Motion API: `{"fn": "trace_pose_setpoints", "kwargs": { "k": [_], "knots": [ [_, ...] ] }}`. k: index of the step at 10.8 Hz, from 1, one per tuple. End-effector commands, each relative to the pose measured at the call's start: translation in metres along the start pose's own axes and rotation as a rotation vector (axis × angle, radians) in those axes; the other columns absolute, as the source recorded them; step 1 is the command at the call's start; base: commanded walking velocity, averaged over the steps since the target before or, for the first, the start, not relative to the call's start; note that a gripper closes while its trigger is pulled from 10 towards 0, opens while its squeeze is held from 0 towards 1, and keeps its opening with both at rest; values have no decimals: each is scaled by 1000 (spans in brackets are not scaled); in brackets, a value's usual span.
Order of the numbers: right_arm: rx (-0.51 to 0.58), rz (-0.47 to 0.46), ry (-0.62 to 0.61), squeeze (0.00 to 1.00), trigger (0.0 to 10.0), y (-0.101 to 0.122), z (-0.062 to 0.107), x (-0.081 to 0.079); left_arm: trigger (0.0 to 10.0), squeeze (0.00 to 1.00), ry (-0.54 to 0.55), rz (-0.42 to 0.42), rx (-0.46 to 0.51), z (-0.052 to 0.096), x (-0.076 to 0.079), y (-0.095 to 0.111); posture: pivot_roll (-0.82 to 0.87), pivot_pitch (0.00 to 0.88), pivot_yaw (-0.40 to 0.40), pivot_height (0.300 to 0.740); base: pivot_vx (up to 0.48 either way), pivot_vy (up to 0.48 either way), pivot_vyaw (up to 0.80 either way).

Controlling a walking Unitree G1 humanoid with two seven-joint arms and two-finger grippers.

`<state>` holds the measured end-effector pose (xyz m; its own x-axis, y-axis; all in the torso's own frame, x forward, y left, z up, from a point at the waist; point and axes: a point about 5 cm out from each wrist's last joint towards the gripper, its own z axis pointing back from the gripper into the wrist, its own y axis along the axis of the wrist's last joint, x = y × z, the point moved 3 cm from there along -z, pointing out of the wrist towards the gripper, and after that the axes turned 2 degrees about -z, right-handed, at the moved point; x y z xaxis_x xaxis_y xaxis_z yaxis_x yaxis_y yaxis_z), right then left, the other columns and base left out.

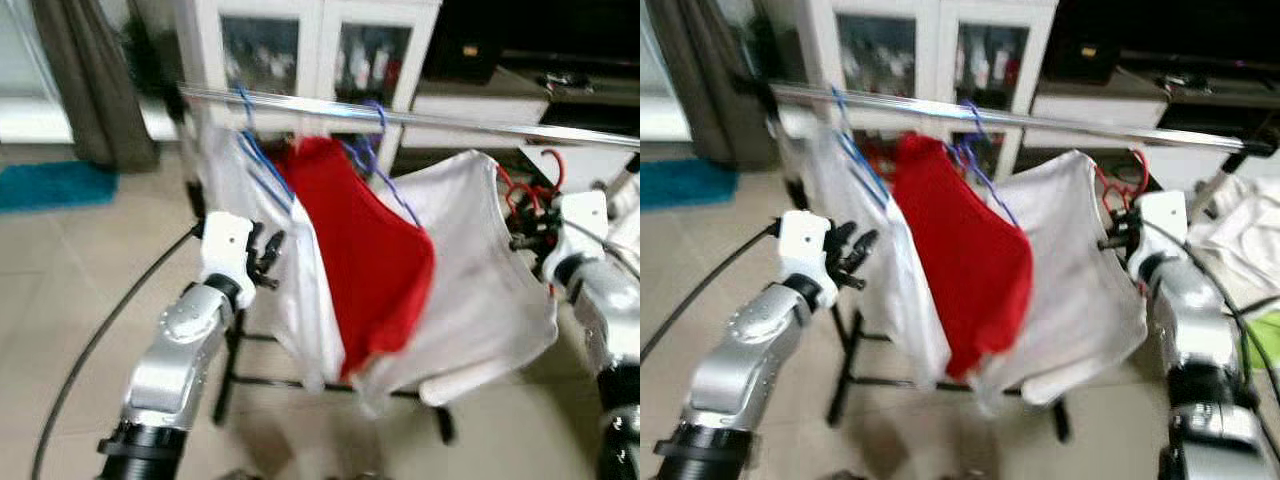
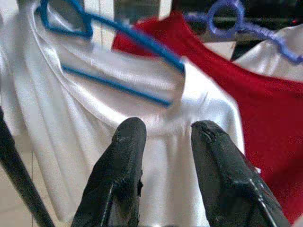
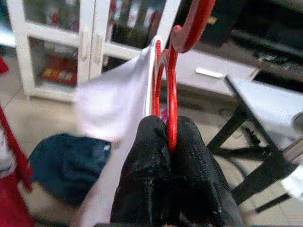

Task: Hang hanger

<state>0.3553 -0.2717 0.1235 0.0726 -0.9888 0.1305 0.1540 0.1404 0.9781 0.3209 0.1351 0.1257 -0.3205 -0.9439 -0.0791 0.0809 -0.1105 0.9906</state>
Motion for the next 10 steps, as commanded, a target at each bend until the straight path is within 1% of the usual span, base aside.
{"fn": "trace_pose_setpoints", "kwargs": {
  "k": [1, 2, 3, 4, 5, 6, 7, 8, 9, 10],
  "knots": [
    [43, 7, -4, 0, 10000, 12, 1, 1, 10000, 0, 4, -6, 15, -1, -1, 4, -40, 0, -82, 740, 0, -480, 0],
    [42, -15, -4, 0, 10000, 10, 3, -3, 10000, 0, 7, -7, 20, -2, -2, 5, -38, 0, -82, 740, 0, -480, 0],
    [35, -42, -32, 0, 10000, 5, 9, -9, 10000, 0, 13, -12, 21, -4, -3, 5, -34, 0, -82, 740, 0, -480, 0],
    [39, -72, -60, 0, 10000, 3, 12, -11, 10000, 0, 16, -14, 28, -4, -3, 6, -34, 0, -79, 740, 0, -274, 0],
    [38, -117, -75, 0, 10000, -4, 23, -22, 10000, 0, 13, 34, 34, -4, -3, 5, -41, 0, -57, 740, 0, 0, 0],
    [28, -141, -81, 0, 10000, -11, 30, -30, 10000, 0, -8, 23, 43, -6, -3, 6, -52, 0, -32, 740, 0, 0, 0],
    [21, -146, -73, 0, 10000, -14, 33, -36, 10000, 0, -24, 13, 55, -7, -2, 7, -60, 0, -16, 740, 0, 0, 0],
    [5, -96, -37, 0, 10000, -14, 35, -46, 10000, 0, -34, 10, 57, -9, 0, 7, -67, 0, -5, 740, 311, 0, 0],
    [3, -94, -39, 0, 10000, -11, 35, -51, 10000, 0, -62, 7, 64, -11, 4, 10, -65, 0, -1, 740, 379, 0, 800],
    [6, -87, -50, 0, 10000, -8, 32, -51, 10000, 0, -66, 9, 69, -11, 5, 11, -66, 0, 0, 740, 394, 0, 800]
  ]
}}
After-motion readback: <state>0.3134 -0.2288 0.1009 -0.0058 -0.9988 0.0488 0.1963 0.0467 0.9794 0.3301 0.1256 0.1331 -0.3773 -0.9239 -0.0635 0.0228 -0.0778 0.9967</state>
